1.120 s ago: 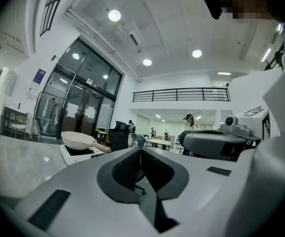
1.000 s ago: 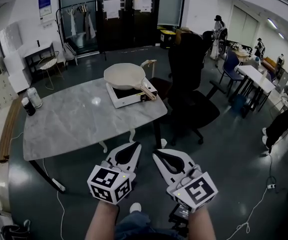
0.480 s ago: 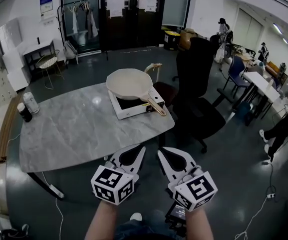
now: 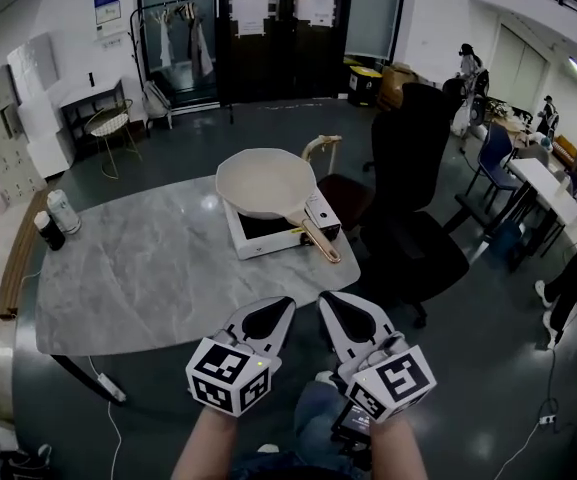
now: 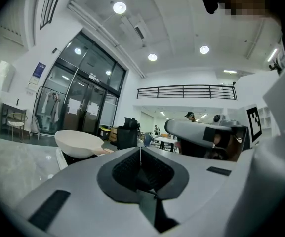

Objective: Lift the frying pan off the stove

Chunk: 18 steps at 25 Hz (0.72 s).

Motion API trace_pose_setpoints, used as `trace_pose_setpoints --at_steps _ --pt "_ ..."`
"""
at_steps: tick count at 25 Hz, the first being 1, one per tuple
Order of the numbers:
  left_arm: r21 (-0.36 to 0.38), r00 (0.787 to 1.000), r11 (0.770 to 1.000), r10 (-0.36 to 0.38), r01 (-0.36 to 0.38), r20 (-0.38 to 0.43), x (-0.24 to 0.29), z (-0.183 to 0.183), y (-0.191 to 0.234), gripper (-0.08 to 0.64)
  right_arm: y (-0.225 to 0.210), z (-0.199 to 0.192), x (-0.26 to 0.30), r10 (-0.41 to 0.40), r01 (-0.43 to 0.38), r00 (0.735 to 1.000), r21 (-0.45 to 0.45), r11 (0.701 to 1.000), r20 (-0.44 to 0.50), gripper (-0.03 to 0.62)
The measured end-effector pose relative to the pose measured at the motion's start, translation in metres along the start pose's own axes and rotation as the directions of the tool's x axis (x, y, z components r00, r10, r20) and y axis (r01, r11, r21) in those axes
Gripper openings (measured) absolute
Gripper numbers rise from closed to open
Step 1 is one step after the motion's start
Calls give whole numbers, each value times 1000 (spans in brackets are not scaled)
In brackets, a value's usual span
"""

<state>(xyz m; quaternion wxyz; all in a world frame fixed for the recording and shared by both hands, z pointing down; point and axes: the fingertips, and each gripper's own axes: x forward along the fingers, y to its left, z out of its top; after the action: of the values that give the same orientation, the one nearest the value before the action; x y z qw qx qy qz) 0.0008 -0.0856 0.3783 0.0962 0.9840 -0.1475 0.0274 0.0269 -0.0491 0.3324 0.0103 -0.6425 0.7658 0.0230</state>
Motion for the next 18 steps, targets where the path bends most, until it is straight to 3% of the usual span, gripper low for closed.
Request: trace_pose_setpoints --at_steps 4,8,12,18 --pt "-10 998 998 58 -58 6 48 5 24 12 -46 -1 30 53 -54 998 -43 998 -23 25" --pt "-67 994 993 103 -101 25 94 7 43 12 -100 -2 53 105 -106 994 -41 994 -25 25" --pt "-96 989 984 150 -150 -6 131 1 65 12 -148 -5 85 166 -167 986 -14 986 -33 25" --pt "-183 970 953 232 -241 -72 159 -23 91 12 -192 -19 130 263 -262 963 31 965 -55 25"
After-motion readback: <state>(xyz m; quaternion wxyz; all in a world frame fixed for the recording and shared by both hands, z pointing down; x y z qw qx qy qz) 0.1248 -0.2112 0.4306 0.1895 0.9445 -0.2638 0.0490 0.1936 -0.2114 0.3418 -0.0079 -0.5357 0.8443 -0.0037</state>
